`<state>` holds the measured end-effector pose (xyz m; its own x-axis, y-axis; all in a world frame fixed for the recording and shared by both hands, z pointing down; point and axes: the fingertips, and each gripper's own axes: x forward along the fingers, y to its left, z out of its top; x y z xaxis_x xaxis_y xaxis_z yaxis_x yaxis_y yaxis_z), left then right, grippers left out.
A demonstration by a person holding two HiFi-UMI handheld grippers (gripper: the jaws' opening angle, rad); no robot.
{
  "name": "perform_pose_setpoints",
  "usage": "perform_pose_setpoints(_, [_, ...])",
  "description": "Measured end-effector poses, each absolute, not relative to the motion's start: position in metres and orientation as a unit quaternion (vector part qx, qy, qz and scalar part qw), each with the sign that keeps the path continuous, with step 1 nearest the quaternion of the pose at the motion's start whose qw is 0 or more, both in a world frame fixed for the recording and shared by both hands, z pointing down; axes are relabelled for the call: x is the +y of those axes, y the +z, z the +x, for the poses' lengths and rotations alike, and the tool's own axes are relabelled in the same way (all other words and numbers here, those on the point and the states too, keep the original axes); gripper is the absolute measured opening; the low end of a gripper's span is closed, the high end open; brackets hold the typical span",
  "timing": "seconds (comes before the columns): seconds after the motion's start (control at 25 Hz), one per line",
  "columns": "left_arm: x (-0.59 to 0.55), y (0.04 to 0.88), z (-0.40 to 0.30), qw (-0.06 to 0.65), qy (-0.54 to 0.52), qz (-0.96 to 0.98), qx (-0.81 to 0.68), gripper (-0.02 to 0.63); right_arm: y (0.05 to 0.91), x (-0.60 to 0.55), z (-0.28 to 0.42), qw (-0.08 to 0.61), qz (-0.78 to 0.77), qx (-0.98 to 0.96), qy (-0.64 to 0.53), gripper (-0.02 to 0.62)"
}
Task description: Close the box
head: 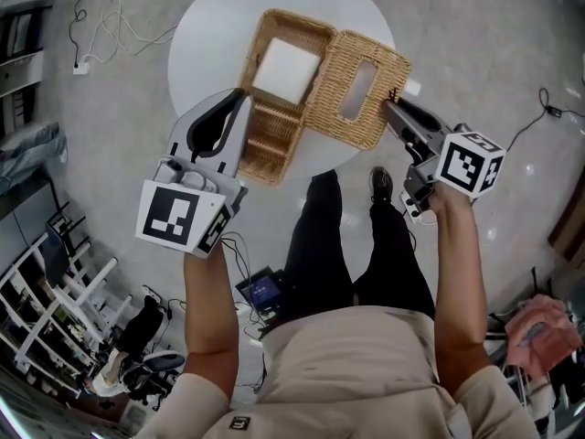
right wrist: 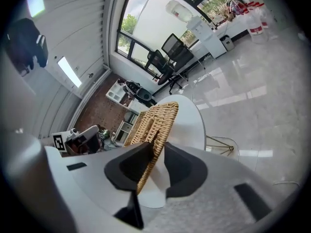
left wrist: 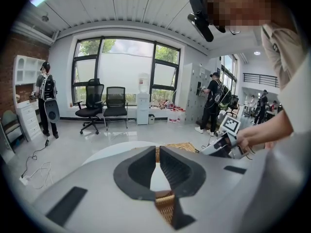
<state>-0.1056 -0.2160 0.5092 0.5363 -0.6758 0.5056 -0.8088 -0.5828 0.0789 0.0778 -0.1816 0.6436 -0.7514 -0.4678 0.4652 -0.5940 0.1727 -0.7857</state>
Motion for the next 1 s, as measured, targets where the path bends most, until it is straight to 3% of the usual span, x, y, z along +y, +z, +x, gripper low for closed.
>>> perform_pose_setpoints(0.48, [-0.213, 0.474, -0.108, 0.142, 0.201, 0.861, -0.445, 0.021, 0.555, -0.193, 0.057, 0.032, 0.313, -0.811, 0.493, 0.089])
perform_pose_setpoints(1.0, [-0.209, 0.444, -0.15, 0.137, 0.175, 0.853, -0.472, 0.021, 0.514, -0.213, 0.008, 0.053, 0.31, -0.834, 0.453, 0.103])
